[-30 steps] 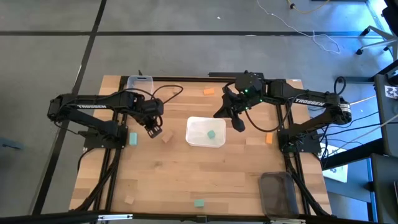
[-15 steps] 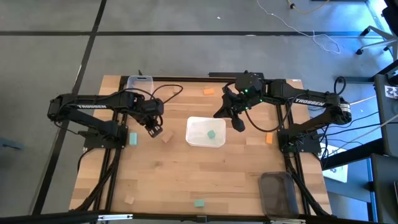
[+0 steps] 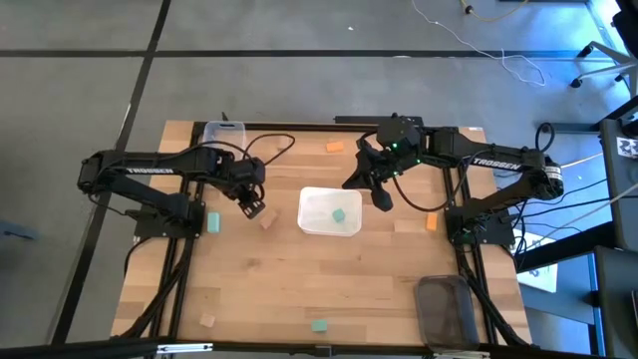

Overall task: Sort & place blocks by color
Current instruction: Put the middle light brown block into the transparent bin

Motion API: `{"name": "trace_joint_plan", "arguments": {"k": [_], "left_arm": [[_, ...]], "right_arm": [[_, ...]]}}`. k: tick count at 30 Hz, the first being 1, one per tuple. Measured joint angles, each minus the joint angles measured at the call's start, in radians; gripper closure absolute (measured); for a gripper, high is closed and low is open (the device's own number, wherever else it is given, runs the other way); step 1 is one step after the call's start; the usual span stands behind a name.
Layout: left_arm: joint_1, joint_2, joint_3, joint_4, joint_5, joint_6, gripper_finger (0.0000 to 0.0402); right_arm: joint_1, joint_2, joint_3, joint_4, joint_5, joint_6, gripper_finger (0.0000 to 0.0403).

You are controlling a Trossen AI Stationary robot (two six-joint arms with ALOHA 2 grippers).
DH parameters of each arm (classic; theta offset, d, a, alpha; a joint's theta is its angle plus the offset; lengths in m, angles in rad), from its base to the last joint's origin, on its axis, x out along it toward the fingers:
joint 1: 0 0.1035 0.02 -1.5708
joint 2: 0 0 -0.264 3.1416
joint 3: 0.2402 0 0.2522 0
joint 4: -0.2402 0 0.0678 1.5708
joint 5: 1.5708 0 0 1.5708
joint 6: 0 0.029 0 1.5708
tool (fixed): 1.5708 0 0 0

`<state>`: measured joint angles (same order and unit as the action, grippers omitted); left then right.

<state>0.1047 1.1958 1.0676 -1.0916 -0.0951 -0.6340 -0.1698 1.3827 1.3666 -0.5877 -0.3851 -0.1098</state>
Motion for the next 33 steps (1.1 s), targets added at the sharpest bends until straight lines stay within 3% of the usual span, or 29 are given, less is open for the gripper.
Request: {"name": "trace_joint_plan", "arguments": {"k": [5, 11, 24, 33], "left_arm": [[-0.016, 0.003, 0.0, 0.034, 0.032, -0.057, 0.0221], [-0.064, 0.06, 0.0, 0.067, -0.018, -0.063, 0.0221], [-0.065, 0.297, -0.002, 0.138, 0.003, 0.046, 0.0221], [-0.068, 0.319, -0.124, 0.305, 0.02, 0.036, 0.0221]], "right_arm": [[0.0, 0.0, 0.0, 0.0, 0.0, 0.0, 0.0391], [0.0, 0.0, 0.0, 0.0, 0.0, 0.0, 0.0394], [0.0, 0.0, 0.0, 0.0, 0.0, 0.001, 0.0395], [0.0, 0.0, 0.0, 0.001, 0.0, 0.001, 0.0396]]}}
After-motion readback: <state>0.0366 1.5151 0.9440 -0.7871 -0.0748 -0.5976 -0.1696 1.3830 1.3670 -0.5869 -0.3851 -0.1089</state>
